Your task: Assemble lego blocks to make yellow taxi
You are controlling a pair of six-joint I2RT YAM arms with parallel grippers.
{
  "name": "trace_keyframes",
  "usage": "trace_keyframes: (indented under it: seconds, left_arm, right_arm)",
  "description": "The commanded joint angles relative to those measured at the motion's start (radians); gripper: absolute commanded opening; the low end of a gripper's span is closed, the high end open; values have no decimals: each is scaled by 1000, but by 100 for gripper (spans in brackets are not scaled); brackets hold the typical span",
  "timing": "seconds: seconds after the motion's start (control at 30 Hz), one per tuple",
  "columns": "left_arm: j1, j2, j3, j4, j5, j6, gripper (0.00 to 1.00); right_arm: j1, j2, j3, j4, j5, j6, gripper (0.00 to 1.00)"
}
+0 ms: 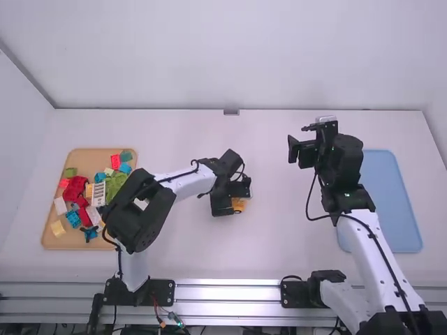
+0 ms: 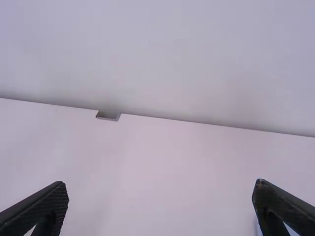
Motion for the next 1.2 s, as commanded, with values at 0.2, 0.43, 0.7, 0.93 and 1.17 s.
trace_keyframes:
  seconds: [0.2, 0.43, 0.7, 0.93, 1.17]
  left_arm:
    - [5, -17, 72, -100, -39, 27, 99]
    - [41, -49, 330, -212, -283, -264, 99]
    - [162, -50, 663, -407, -494, -678, 99]
    - [378, -51, 813, -568, -509, -858, 99]
    - [671, -55, 829, -754, -497, -1133, 99]
  right_arm:
    - [0, 8, 32, 8, -2, 4, 98]
    - [1, 8, 32, 8, -2, 4, 98]
    - [-2, 8, 32, 8, 1, -7, 98]
    - [1, 8, 32, 11, 49, -6, 99]
    - [-2, 8, 32, 10, 50, -7, 98]
